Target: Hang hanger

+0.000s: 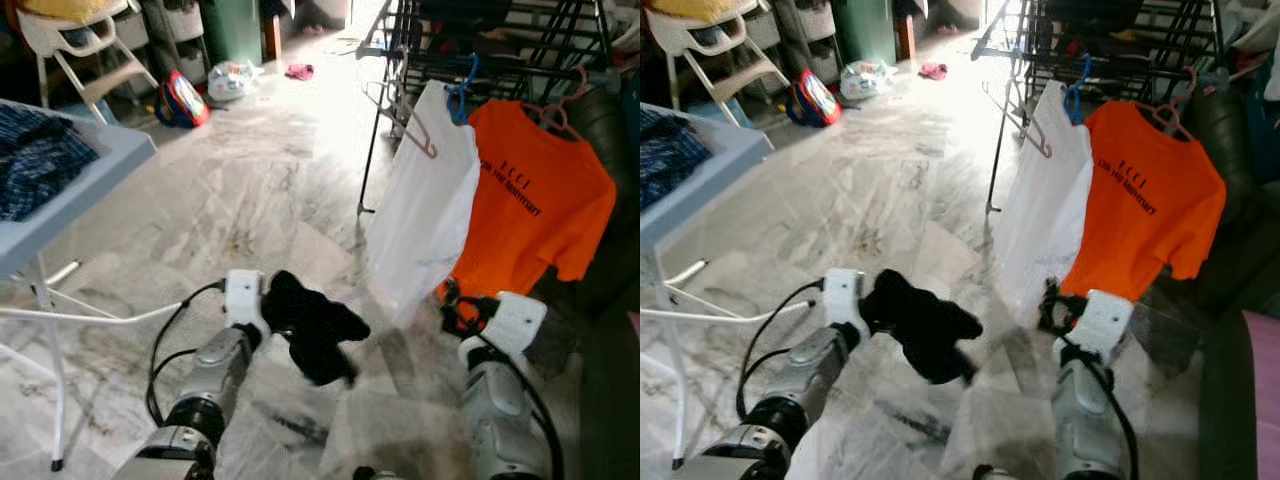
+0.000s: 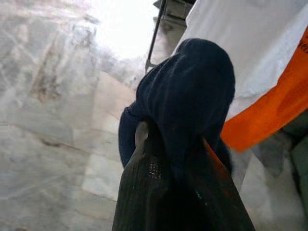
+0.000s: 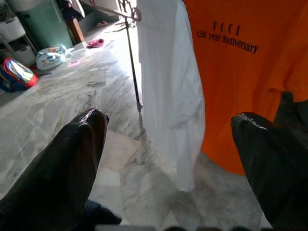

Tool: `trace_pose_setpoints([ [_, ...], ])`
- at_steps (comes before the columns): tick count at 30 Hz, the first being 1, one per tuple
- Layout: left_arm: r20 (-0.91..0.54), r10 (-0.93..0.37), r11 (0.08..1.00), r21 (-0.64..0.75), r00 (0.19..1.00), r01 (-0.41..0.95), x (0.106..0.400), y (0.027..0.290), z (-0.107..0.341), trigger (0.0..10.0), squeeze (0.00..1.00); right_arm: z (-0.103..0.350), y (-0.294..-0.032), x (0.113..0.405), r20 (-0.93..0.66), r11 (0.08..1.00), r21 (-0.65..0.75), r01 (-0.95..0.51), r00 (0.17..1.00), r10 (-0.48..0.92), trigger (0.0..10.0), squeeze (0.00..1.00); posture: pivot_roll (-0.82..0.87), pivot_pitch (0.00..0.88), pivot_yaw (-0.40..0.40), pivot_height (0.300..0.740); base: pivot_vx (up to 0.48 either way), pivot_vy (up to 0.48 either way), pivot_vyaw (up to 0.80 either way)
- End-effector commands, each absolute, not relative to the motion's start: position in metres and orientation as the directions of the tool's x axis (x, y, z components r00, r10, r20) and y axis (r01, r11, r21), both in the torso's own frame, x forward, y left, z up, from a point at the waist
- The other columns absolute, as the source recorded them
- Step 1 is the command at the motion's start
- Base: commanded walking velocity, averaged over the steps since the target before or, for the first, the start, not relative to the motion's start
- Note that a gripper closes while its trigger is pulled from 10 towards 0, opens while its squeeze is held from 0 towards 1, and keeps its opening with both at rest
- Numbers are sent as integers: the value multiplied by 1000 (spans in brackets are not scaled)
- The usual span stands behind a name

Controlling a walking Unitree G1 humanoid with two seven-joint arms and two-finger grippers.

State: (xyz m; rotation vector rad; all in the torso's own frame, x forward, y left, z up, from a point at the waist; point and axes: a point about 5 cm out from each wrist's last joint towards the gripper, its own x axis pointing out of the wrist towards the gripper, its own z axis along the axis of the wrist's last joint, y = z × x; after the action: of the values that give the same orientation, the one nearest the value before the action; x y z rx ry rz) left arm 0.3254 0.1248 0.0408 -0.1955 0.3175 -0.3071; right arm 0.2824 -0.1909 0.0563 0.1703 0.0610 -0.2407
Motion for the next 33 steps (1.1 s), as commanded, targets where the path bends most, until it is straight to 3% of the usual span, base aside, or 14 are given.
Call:
trace_pose_setpoints([
  [1,-260,-349,929,-221,900,296,328,120,44,10000,0,64,-198,287,-48,953,162,256,967,-251,10000,0,-57,16,53,740,0,0,0],
  [7,-214,-329,931,-237,920,278,335,122,53,10000,0,67,-207,283,-33,953,142,269,963,-267,10000,0,-75,32,53,740,0,360,0],
  [16,-171,-348,920,-251,922,301,340,122,61,10000,0,72,-195,286,-1,970,116,214,977,-215,10000,0,-93,70,76,740,241,385,0],
  [28,-186,-371,913,-255,910,319,338,116,57,10000,0,78,-188,289,14,977,100,189,981,-192,10000,0,-88,127,90,740,0,0,0],
  [33,-172,-411,898,-244,895,366,336,111,58,10000,0,77,-185,287,10,978,98,186,982,-188,10000,0,-88,146,92,740,0,449,-293],
])
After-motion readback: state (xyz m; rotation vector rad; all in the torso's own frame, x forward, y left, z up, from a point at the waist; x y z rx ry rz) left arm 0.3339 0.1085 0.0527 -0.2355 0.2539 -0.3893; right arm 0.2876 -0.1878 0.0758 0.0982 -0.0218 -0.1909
